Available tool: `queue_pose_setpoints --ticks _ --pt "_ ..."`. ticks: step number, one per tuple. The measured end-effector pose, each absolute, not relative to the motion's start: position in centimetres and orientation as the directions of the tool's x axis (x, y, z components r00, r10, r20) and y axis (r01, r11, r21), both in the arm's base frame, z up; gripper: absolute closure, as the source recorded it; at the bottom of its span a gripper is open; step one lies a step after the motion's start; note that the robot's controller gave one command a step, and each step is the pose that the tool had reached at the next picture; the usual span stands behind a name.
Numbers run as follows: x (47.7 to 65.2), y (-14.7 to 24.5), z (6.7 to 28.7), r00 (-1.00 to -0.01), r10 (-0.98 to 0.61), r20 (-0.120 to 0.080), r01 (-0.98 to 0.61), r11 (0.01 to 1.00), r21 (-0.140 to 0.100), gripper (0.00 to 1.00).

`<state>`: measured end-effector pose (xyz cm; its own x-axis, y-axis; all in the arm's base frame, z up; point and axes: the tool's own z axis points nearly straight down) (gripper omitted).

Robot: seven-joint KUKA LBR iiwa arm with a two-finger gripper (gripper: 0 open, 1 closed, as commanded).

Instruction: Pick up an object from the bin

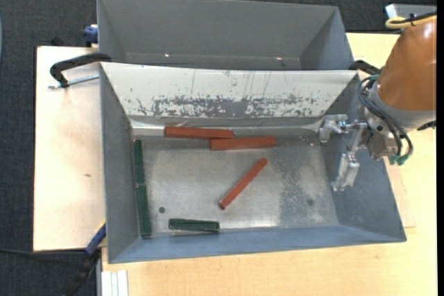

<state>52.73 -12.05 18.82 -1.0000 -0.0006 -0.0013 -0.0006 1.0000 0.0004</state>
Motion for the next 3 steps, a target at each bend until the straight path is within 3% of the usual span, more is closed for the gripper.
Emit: queue_pose_setpoints --ticks 1,2,3 --pt "52.7 -12.1 18.8 -1.0 0.0 -0.001 0.0 1.0 0.0 0.0" --pt "54.3 -9.4 15.3 -1.0 0.012 -0.006 0.012 1.0 -0.001 0.0" --pt "54.4 -7.1 11.8 -0.994 -0.11 0.0 -0.11 0.994 0.002 0.0"
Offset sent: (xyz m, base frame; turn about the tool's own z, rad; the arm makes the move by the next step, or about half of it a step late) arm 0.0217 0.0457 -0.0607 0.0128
